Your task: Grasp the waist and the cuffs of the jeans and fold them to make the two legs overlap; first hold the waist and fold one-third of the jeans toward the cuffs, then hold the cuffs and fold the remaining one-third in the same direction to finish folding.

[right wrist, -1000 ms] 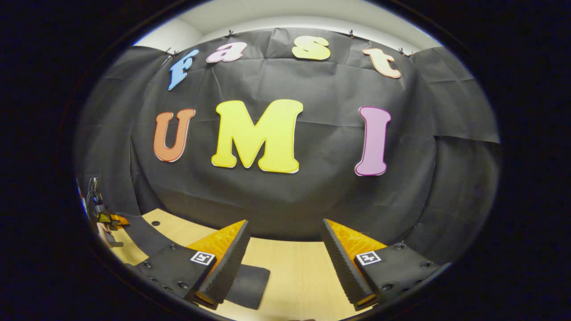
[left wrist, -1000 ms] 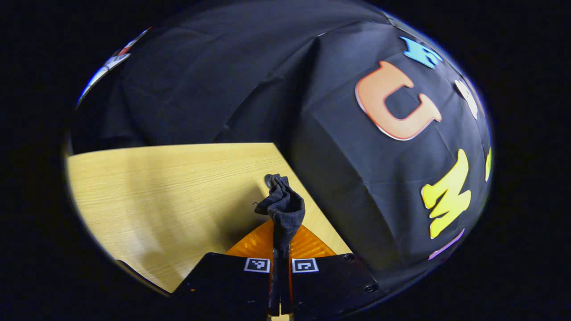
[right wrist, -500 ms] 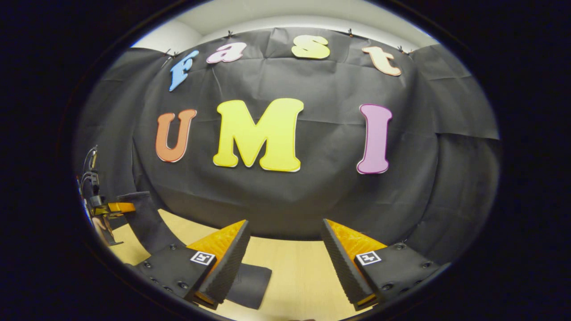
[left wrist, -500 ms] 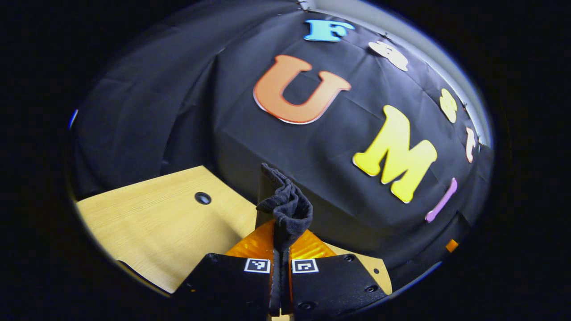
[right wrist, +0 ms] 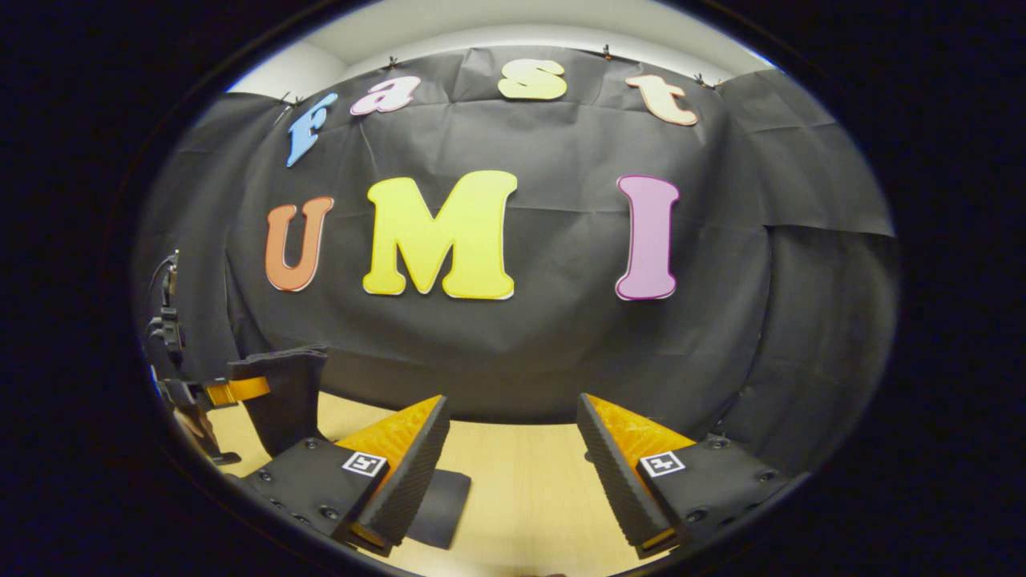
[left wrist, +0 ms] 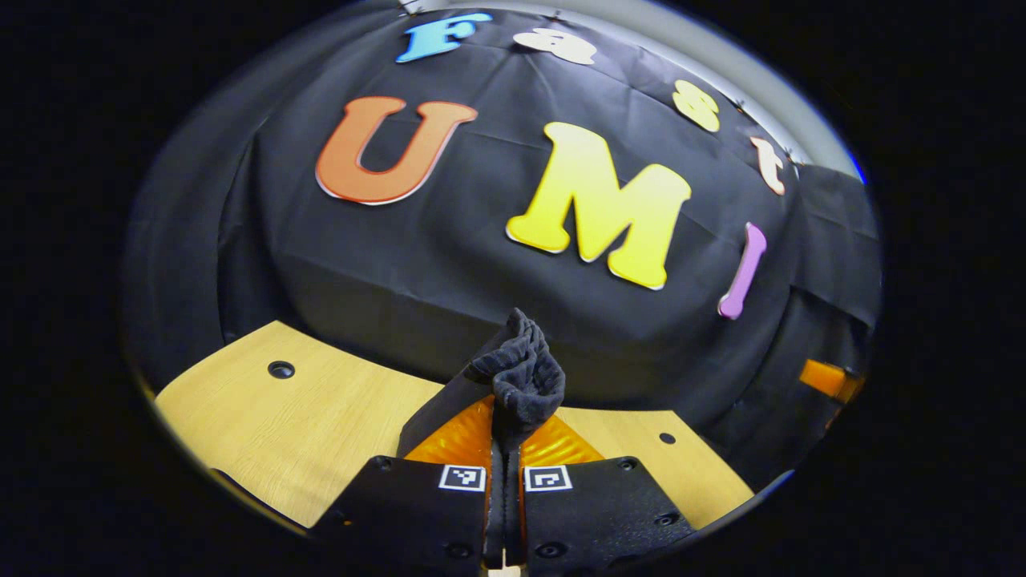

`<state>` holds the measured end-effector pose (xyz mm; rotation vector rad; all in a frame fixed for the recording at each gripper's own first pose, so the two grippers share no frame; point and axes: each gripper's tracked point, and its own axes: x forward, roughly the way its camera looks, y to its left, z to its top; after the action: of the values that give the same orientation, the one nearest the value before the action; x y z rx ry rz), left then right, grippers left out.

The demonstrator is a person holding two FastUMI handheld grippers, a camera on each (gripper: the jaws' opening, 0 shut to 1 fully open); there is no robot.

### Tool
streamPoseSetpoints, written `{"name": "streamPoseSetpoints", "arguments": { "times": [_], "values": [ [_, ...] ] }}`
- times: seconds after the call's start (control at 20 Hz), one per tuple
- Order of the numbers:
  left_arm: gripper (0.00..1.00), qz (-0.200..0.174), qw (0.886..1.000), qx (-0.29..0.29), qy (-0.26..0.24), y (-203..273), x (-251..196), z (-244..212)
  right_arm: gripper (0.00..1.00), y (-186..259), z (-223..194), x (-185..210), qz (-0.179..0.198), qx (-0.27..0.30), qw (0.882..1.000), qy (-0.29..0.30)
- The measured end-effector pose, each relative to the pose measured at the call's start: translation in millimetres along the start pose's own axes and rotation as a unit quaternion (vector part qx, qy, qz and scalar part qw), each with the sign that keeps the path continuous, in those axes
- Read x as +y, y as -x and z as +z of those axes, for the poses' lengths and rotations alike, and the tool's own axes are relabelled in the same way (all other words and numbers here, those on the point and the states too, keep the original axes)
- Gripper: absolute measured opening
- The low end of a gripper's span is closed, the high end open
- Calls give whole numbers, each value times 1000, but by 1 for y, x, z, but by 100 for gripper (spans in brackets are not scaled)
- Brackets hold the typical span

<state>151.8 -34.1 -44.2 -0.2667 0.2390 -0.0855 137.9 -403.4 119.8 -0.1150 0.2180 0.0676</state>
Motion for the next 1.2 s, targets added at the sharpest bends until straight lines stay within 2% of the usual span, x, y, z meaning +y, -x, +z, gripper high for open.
{"name": "streamPoseSetpoints", "arguments": {
  "times": [0.3, 0.45, 0.75, 1.1, 1.2],
  "values": [
    [4, -23, 994, 35, -100, -22, -47, -61, 99, 3, -12, -12, -3, 11, 1000, 1],
    [4, -37, 988, 69, -134, -38, -53, -99, 99, 3, -19, -19, -5, 17, 1000, 8],
    [4, -41, 978, 124, -165, -46, -61, -154, 98, 7, -29, -38, -15, 32, 999, -8],
    [4, -34, 967, 148, -206, -47, -60, -194, 99, 11, -35, -48, -18, 38, 999, -3],
    [4, -33, 961, 148, -232, -48, -61, -201, 99, 12, -37, -50, -18, 40, 999, -2]
  ]
}}
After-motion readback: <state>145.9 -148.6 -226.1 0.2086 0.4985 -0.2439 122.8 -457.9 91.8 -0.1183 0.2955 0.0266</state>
